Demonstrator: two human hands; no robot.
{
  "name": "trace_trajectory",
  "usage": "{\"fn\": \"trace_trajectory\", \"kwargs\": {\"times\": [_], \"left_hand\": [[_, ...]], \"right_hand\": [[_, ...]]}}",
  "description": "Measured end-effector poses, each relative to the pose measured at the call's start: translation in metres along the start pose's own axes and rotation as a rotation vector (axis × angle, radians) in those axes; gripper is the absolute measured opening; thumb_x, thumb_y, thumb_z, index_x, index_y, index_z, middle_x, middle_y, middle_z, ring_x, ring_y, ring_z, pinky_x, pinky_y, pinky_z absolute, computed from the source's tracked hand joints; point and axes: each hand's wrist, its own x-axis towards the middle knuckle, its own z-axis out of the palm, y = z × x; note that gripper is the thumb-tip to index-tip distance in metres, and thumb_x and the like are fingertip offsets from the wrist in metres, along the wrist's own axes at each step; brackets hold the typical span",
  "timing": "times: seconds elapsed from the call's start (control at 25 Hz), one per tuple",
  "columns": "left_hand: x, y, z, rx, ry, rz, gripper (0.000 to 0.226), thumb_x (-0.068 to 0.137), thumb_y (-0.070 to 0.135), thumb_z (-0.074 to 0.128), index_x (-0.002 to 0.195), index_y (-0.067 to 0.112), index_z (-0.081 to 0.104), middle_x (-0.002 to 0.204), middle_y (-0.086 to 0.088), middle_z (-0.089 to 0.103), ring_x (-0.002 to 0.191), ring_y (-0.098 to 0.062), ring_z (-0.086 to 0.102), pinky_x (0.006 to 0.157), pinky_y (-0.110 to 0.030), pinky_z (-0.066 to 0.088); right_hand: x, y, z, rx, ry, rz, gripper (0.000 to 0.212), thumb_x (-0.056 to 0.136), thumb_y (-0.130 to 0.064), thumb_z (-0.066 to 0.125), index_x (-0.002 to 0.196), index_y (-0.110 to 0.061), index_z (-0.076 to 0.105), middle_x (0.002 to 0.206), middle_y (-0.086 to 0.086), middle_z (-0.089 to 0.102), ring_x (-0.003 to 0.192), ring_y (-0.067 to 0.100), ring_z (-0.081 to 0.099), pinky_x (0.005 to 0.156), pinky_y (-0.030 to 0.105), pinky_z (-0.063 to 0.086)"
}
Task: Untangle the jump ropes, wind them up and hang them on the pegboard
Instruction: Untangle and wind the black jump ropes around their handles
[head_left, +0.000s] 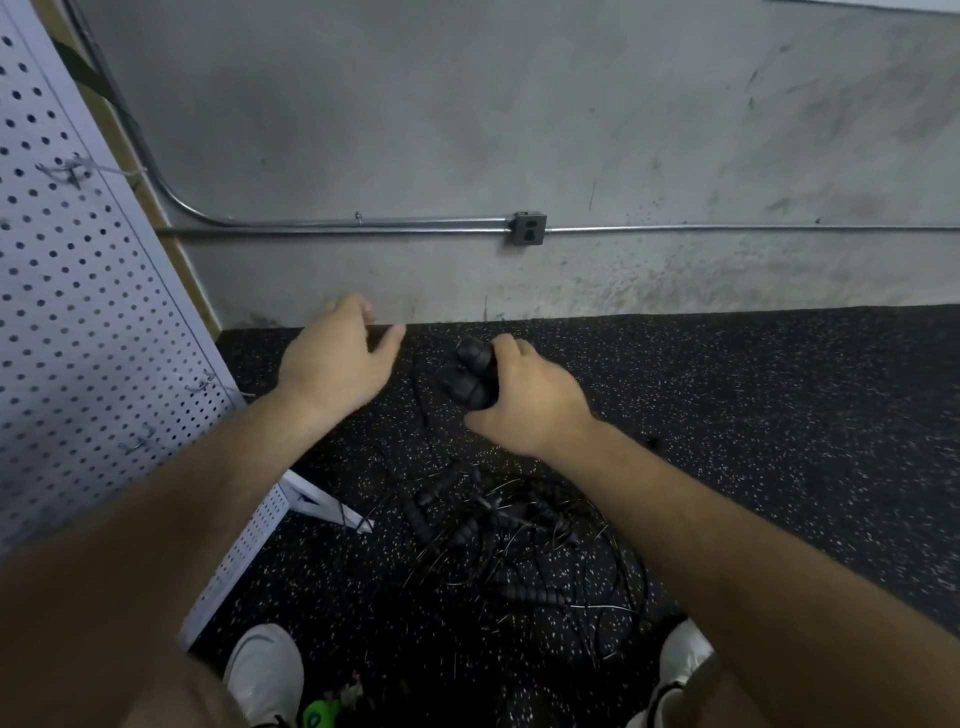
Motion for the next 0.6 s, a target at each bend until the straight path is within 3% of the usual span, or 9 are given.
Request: {"fn": "trace_trajectory", "kwargs": {"times": [0.04,0.12,0.2,0.28,0.32,0.44,0.6], "left_hand": [[-0.003,0.001,0.0,0.046,-0.043,0.155,0.04,0.096,0.037,0.062,0.128,0.015,0.054,0.12,0.0,0.056,0.109,-0.017,0.059,0.095,-0.037,0.051],[-0.012,0.011,0.01,0.077,-0.23,0.411,0.072,0.087,0.029,0.069,0.15,0.018,0.035,0.144,-0.001,0.039,0.135,-0.018,0.038,0.12,-0.038,0.029],[-0.019,0.021,0.026,0.205,-0.29,0.557,0.095,0.08,0.033,0.073,0.158,0.017,0.02,0.152,-0.001,0.028,0.142,-0.018,0.026,0.123,-0.038,0.016],[-0.016,0.021,0.041,0.259,-0.254,0.576,0.091,0.076,0.031,0.076,0.152,0.012,0.028,0.142,-0.004,0.037,0.131,-0.022,0.041,0.115,-0.037,0.031],[-0.012,0.021,0.043,0.246,-0.244,0.556,0.082,0.076,0.026,0.077,0.145,0.011,0.036,0.132,-0.004,0.042,0.118,-0.023,0.051,0.104,-0.035,0.041],[-0.003,0.016,0.039,0.202,-0.236,0.481,0.061,0.078,0.024,0.078,0.127,0.011,0.045,0.115,-0.003,0.044,0.091,-0.022,0.058,0.075,-0.031,0.048],[0.001,0.005,0.039,0.203,-0.218,0.361,0.056,0.08,0.031,0.077,0.122,0.012,0.045,0.114,-0.003,0.045,0.091,-0.021,0.056,0.074,-0.033,0.047]], "right_hand": [[0.004,0.001,-0.007,-0.096,-0.017,-0.027,0.058,0.076,-0.041,0.072,0.121,-0.016,0.044,0.116,0.004,0.054,0.092,0.027,0.061,0.072,0.037,0.051],[0.007,0.001,-0.011,-0.231,-0.032,-0.082,0.057,0.078,-0.041,0.07,0.122,-0.014,0.045,0.117,0.006,0.055,0.095,0.028,0.062,0.071,0.037,0.05],[0.006,-0.002,-0.003,-0.242,-0.027,-0.107,0.061,0.079,-0.043,0.07,0.125,-0.012,0.045,0.118,0.006,0.055,0.098,0.028,0.063,0.075,0.039,0.052],[0.008,-0.004,0.007,-0.187,-0.012,-0.129,0.063,0.078,-0.044,0.07,0.126,-0.011,0.045,0.118,0.006,0.056,0.099,0.027,0.063,0.077,0.039,0.052],[0.01,-0.004,0.009,-0.166,-0.003,-0.148,0.063,0.077,-0.045,0.07,0.125,-0.012,0.045,0.117,0.005,0.056,0.099,0.027,0.063,0.077,0.04,0.053],[0.014,0.005,0.006,-0.142,0.012,-0.184,0.07,0.075,-0.046,0.07,0.132,-0.016,0.043,0.12,0.002,0.057,0.104,0.027,0.06,0.085,0.042,0.052],[0.014,0.02,0.005,-0.175,0.026,-0.148,0.069,0.078,-0.045,0.07,0.135,-0.018,0.042,0.124,0.004,0.05,0.109,0.03,0.054,0.089,0.044,0.05]]}}
